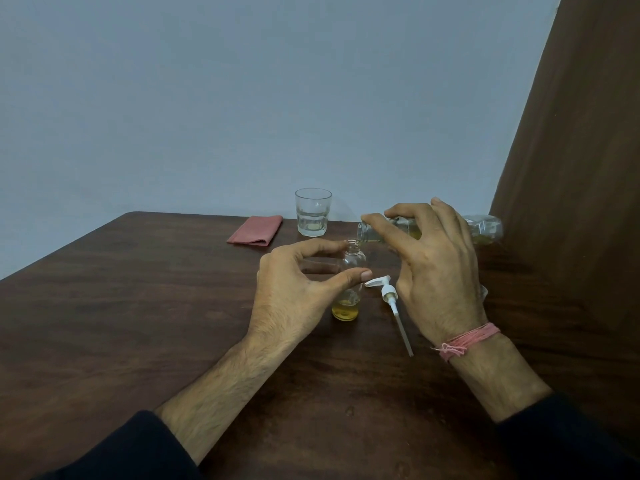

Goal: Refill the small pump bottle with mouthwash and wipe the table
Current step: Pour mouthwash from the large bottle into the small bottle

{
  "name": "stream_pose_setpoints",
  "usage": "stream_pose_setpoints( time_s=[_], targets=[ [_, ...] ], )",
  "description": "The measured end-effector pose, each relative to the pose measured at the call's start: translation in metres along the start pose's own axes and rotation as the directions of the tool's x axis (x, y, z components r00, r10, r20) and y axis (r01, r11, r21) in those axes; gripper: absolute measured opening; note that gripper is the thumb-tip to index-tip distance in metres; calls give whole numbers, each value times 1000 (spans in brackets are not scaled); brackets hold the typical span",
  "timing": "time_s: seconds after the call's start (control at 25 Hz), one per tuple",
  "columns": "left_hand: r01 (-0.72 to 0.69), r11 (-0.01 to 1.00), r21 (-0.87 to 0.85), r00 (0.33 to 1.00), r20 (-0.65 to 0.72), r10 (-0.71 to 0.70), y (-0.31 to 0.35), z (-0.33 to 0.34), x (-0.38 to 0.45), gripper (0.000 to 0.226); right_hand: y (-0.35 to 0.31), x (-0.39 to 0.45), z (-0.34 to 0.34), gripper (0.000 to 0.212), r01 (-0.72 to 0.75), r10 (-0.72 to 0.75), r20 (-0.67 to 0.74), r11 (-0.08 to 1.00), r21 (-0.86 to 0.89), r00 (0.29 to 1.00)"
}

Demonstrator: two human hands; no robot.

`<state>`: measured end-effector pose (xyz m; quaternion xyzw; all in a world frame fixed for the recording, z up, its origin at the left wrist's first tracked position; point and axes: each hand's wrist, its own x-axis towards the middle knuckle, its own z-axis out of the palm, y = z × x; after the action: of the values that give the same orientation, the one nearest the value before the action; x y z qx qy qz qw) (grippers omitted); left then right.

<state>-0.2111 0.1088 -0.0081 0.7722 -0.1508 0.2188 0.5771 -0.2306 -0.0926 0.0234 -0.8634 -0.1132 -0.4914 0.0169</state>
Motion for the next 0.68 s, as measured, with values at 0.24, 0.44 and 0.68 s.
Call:
stream_pose_setpoints(
  time_s=[0.24, 0.44, 0.68],
  targets=[
    [14, 1000, 3, 1000, -4, -14, 1, 0, 0, 50, -1, 1, -1, 86, -5, 5, 15, 1000, -1, 1000],
    [11, 1000, 6, 1000, -5, -11, -1, 0, 1, 52, -2, 1, -1, 84, -7, 7, 25, 1000, 1, 1000],
    [18, 1000, 6, 1000, -12, -18, -1, 0, 1, 54, -2, 1, -1, 84, -7, 7, 25, 1000, 0, 1000]
  ],
)
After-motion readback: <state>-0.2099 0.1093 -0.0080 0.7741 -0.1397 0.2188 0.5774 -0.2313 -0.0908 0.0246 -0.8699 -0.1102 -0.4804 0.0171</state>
